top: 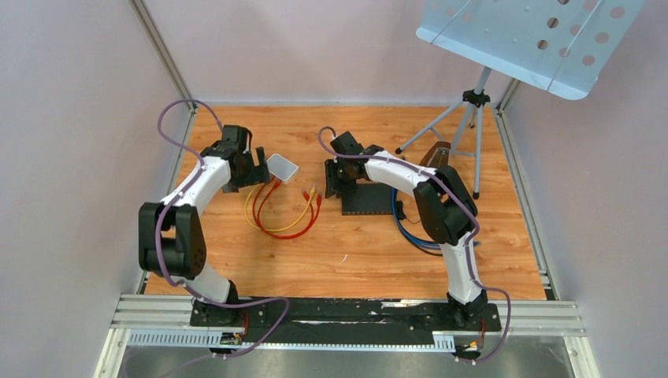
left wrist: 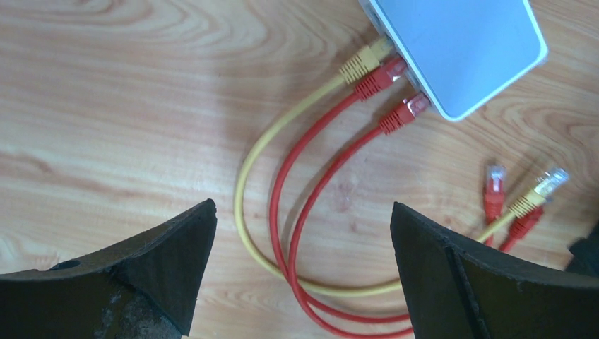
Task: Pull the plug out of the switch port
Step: Move the switch port to the center of the board.
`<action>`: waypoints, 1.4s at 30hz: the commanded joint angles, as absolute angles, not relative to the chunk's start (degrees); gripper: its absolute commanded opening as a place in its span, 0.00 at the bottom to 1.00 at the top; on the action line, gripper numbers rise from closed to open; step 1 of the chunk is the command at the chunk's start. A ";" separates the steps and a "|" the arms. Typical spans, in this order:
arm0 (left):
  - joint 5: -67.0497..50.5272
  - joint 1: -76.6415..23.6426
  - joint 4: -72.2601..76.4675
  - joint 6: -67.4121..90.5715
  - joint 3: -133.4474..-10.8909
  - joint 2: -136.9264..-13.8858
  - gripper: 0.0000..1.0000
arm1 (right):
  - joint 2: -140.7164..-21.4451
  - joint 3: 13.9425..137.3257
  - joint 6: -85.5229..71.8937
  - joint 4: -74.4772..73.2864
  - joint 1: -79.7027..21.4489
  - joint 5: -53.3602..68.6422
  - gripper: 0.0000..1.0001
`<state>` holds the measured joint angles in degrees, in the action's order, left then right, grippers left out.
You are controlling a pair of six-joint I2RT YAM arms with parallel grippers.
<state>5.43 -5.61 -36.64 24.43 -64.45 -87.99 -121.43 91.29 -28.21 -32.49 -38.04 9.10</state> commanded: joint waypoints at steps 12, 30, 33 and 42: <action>-0.67 -1.45 -35.46 16.74 -75.37 -105.84 0.95 | -134.55 115.55 -31.21 -32.29 -37.54 22.88 0.48; -14.87 -1.05 -30.09 20.94 -63.67 -104.62 0.63 | -151.91 135.04 -25.77 -29.87 -33.84 31.29 0.84; -17.68 -1.10 -28.30 22.02 -59.32 -102.04 0.58 | -156.00 138.58 -23.40 -29.50 -33.84 34.58 0.87; -22.64 -1.99 -25.12 25.35 -47.43 -90.20 0.58 | -158.30 138.02 -19.84 -26.65 -34.85 46.33 0.83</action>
